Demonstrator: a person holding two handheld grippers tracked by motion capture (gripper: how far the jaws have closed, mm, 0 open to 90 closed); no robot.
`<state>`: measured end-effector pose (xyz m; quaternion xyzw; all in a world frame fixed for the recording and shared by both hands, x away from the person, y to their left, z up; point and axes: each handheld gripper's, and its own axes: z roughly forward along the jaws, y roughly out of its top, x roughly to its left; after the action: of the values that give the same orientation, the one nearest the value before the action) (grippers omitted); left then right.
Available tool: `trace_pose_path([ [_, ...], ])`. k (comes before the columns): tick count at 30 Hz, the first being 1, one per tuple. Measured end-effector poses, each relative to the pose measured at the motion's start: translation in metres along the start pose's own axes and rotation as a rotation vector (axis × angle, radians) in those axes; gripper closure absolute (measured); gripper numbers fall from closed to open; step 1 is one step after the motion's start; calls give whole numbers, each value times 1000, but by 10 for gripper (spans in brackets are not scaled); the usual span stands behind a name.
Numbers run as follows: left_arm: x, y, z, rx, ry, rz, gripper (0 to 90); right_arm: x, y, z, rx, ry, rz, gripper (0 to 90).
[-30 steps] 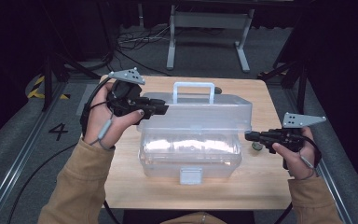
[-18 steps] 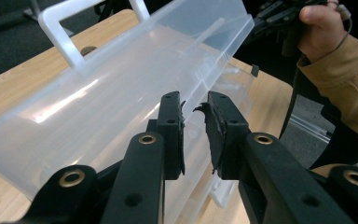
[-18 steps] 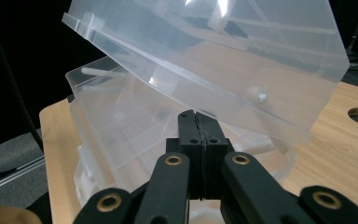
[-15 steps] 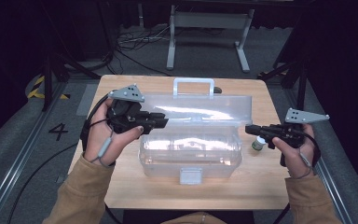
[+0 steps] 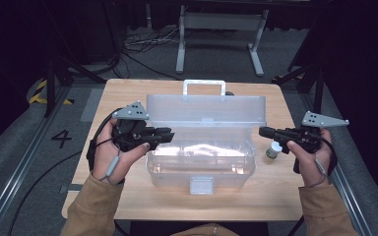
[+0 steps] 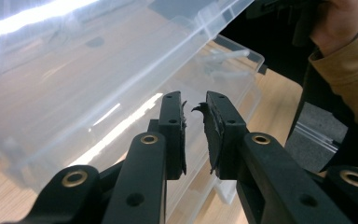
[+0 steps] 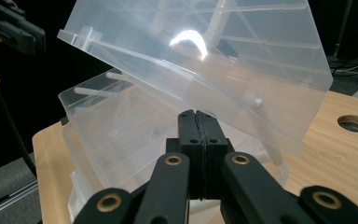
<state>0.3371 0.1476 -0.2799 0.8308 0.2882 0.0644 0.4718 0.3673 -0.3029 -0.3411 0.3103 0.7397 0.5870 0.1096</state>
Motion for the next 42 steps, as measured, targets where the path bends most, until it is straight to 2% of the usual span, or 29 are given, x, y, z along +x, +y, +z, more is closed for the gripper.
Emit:
trace_pose_path([
  [5,4,-11,3,-13,13,-22,774,0,1,0,-4,-10,12,900],
  [9,9,-17,6,-14,53,-38,774,0,1,1,-10,-12,19,900],
  [13,13,-22,7,-26,68,-52,776,1,1,1,-10,-13,20,900],
  [18,20,-29,10,-43,115,-72,777,0,1,1,-10,-11,18,900],
  [20,23,-32,11,-39,147,-79,775,1,1,1,-9,-12,16,900],
  [28,35,-37,10,-74,165,-109,786,0,0,1,-9,-11,10,900],
  [38,41,-37,12,-83,178,-97,808,0,-1,1,-3,-8,11,900],
  [42,44,-37,13,-90,179,-95,847,1,-2,1,0,-11,10,900],
])
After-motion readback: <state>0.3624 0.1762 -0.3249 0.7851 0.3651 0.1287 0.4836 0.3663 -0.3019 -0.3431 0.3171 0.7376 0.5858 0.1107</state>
